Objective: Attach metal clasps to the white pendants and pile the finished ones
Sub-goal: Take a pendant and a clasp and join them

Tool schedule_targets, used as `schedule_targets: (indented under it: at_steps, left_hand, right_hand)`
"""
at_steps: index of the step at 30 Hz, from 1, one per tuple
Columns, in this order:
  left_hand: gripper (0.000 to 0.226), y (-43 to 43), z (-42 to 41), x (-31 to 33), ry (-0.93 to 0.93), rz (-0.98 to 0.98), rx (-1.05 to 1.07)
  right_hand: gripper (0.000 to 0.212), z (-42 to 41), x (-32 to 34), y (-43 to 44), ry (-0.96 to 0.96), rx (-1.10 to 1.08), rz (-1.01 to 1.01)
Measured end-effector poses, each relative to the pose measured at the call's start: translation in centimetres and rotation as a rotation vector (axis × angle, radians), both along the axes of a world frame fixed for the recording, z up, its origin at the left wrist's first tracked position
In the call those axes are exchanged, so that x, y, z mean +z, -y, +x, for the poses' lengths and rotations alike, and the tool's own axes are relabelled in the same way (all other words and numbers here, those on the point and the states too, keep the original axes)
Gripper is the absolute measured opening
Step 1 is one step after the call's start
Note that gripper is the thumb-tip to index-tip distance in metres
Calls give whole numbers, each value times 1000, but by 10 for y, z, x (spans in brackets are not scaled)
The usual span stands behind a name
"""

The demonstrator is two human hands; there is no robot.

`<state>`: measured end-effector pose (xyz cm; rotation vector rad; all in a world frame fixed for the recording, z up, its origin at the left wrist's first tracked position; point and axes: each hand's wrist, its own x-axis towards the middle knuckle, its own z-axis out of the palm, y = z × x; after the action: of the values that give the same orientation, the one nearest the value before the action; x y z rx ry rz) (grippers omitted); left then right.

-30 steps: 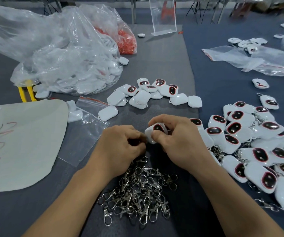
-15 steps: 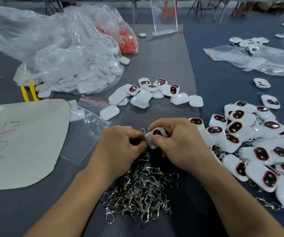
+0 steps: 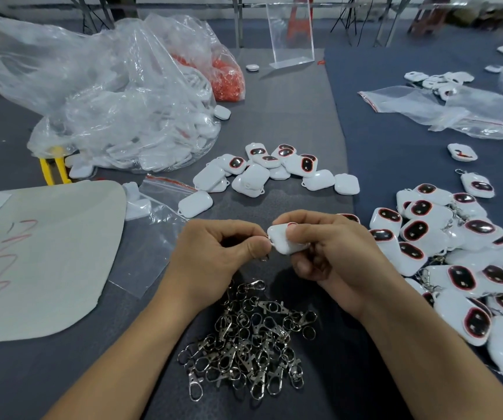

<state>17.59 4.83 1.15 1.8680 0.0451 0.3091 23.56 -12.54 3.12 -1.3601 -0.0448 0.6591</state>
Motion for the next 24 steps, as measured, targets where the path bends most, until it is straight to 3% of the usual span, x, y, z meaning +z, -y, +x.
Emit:
schedule_targets:
  at_steps: [5,7,10,12,15,20,22,24]
  left_hand:
    - [13,-1,-1,3,-77,-144,-60]
    - [12,-1,-2,4,-22,-19,-22]
    - [10,0,-5,4,169,362,92]
    - [12,0,-7,4,231,466,151]
    - [23,-1,-5,4,140,230,98]
    - [14,3,-3,7,-47,-205,-25]
    - [13,4,-3,7,-37,-205,-14]
    - [5,3,-4,6,17,39,27]
  right_hand:
    - [23,-8,1,-2,48,-38,35]
    - [18,-12,1,-4,121,-97,20]
    - [17,-16,-1,-7,215,-158,-1]
    - [17,-18,-1,-9,203,-160,22]
    - [17,-17,0,-10,72,-127,97]
    - [18,-13,1,-7,-31,-83,146]
    - [19,-14,1,-7,7,-94,133]
    - [20,-15,0,-7,114,-145,89]
